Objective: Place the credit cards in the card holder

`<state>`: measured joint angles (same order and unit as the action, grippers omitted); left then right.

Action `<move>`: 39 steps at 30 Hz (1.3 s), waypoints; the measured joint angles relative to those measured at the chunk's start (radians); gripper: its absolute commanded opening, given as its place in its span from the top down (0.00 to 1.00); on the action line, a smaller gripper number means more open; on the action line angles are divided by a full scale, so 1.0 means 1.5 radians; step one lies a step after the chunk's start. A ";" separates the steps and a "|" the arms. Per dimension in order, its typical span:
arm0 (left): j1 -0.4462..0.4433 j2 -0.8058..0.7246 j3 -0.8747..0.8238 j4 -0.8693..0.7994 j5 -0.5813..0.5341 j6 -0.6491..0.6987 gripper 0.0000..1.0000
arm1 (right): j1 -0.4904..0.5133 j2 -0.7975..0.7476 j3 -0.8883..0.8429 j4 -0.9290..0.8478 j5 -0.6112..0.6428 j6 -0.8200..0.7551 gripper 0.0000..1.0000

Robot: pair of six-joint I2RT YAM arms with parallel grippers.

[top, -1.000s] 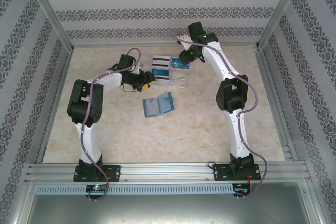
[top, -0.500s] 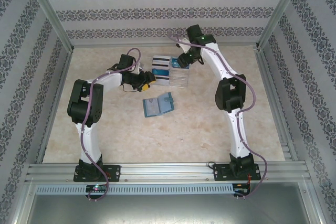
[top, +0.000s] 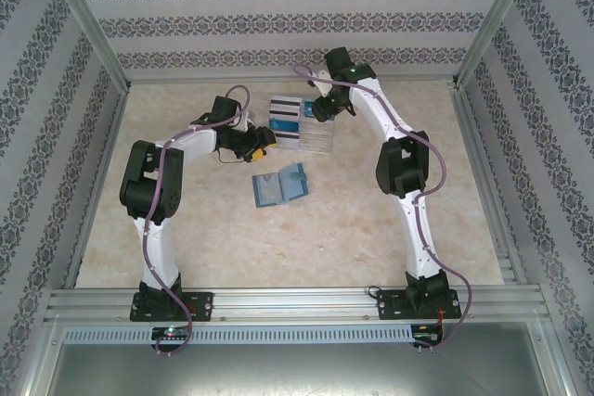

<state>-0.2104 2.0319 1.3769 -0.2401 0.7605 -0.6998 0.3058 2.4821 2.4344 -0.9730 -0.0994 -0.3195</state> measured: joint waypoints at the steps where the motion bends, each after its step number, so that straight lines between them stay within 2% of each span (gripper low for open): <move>1: 0.000 0.000 0.000 0.000 0.000 0.000 0.43 | 0.000 0.000 0.000 0.003 0.002 0.001 0.46; 17: 0.000 0.000 0.000 0.000 0.003 0.000 0.43 | -0.001 -0.022 -0.003 0.029 0.003 0.008 0.56; 23: 0.000 0.000 0.000 0.000 0.003 0.000 0.43 | -0.002 -0.025 -0.003 0.028 -0.003 0.011 0.67; 27: 0.000 0.000 0.000 0.000 0.004 0.000 0.43 | -0.002 -0.026 -0.004 0.028 -0.007 0.012 0.71; 39: 0.000 0.000 0.000 0.000 0.005 0.000 0.43 | -0.025 -0.030 -0.010 0.023 -0.073 0.019 0.70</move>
<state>-0.2104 2.0319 1.3769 -0.2401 0.7673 -0.6998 0.2676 2.4371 2.4187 -0.9382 -0.2096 -0.2905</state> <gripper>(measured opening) 0.567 0.302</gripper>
